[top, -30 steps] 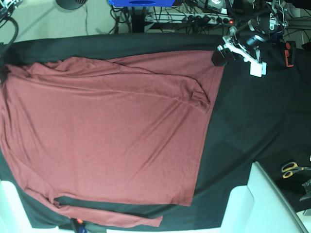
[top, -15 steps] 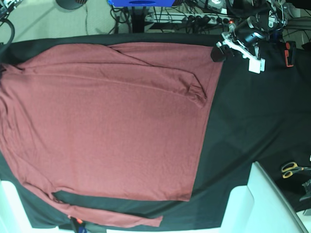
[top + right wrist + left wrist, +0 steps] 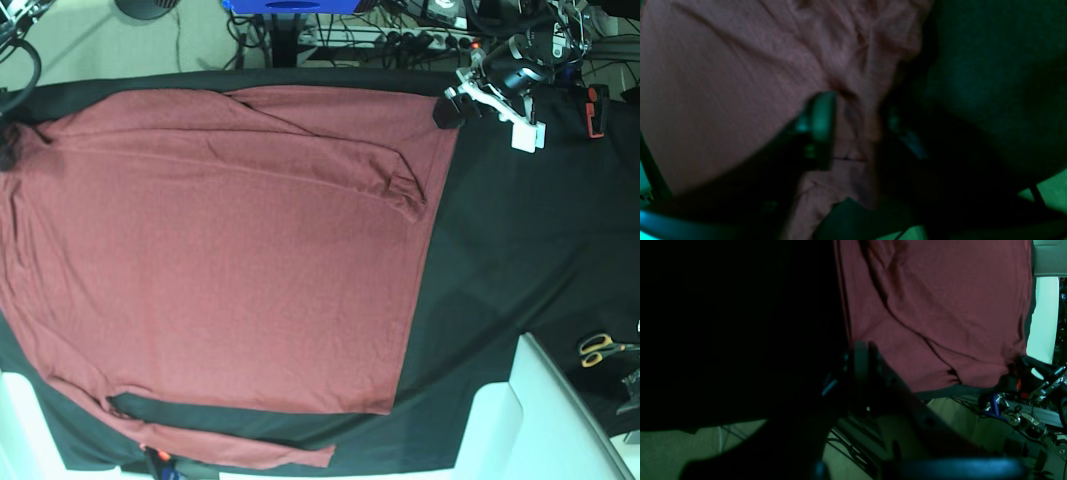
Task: Fold the T-shirt properly
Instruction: 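Lower the right gripper onto the shirt's shoulder edge and pinch it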
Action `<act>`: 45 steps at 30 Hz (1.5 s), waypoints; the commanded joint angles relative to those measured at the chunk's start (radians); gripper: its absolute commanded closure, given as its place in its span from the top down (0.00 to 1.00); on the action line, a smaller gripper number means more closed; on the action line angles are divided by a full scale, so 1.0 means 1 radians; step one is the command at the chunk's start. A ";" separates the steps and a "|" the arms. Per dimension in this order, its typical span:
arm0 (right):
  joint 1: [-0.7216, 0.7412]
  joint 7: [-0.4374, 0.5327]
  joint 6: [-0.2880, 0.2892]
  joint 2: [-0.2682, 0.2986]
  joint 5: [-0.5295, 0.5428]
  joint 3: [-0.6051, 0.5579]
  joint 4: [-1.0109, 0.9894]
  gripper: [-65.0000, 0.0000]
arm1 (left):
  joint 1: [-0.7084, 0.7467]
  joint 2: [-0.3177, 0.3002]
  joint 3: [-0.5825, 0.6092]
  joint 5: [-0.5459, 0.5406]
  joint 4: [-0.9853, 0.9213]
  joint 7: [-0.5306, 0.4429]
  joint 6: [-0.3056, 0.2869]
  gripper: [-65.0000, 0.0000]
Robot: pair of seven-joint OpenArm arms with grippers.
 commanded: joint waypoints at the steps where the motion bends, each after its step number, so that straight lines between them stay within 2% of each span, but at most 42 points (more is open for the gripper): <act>1: 0.007 0.020 0.010 0.027 0.016 0.002 0.020 0.47 | 0.004 -0.010 -0.004 -0.018 0.013 -0.011 -0.013 0.00; 2: 0.006 0.020 0.010 0.027 0.016 0.004 0.020 0.55 | 0.004 -0.010 -0.004 -0.018 0.013 -0.011 -0.013 0.00; 3: 0.004 0.020 0.011 0.027 0.016 0.010 0.021 0.58 | 0.004 -0.010 -0.004 -0.018 0.013 -0.011 -0.013 0.00; 5: -0.003 0.020 0.011 0.025 0.019 0.011 0.041 0.58 | 0.004 -0.010 -0.004 -0.018 0.013 -0.011 -0.013 0.00; 8: -0.052 0.018 0.011 -0.021 0.022 0.013 0.106 0.57 | 0.004 -0.010 -0.004 -0.018 0.013 -0.011 -0.013 0.00; 12: -0.131 0.018 0.011 -0.119 0.022 0.013 0.239 0.57 | 0.004 -0.010 -0.006 -0.018 0.013 -0.011 -0.013 0.00; 17: -0.221 0.011 0.011 -0.274 0.022 0.005 0.459 0.57 | 0.004 -0.008 -0.006 -0.018 0.013 -0.011 -0.013 0.00; 19: -0.257 -0.028 0.011 -0.331 0.022 -0.005 0.572 0.57 | 0.004 -0.008 -0.006 -0.018 0.013 -0.011 -0.013 0.00; 22: -0.290 -0.104 0.011 -0.375 0.022 -0.051 0.689 0.57 | 0.004 -0.008 -0.006 -0.018 0.013 -0.011 -0.013 0.00; 25: -0.293 -0.144 0.008 -0.385 0.019 -0.094 0.704 0.56 | 0.004 -0.008 -0.006 -0.018 0.013 -0.011 -0.013 0.00; 28: -0.296 -0.126 0.008 -0.388 0.018 -0.154 0.706 0.45 | 0.004 -0.007 -0.006 -0.018 0.013 -0.011 -0.013 0.00; 30: -0.296 -0.101 0.005 -0.369 0.015 -0.206 0.704 0.39 | 0.004 -0.007 -0.006 -0.018 0.013 -0.011 -0.013 0.00; 32: -0.295 -0.094 0.004 -0.336 0.013 -0.266 0.703 0.40 | 0.004 -0.007 -0.006 -0.018 0.013 -0.012 -0.013 0.00; 34: -0.292 -0.091 -0.008 -0.322 -0.022 -0.311 0.703 0.47 | 0.004 -0.007 -0.006 -0.018 0.013 -0.012 -0.013 0.00; 37: -0.273 -0.089 -0.074 -0.328 -0.057 -0.312 0.703 0.55 | 0.004 -0.005 -0.006 -0.018 0.013 -0.012 -0.013 0.00; 45: -0.273 -0.091 -0.090 -0.354 -0.054 -0.314 0.632 0.55 | 0.004 -0.005 -0.010 -0.013 0.012 -0.014 -0.013 0.00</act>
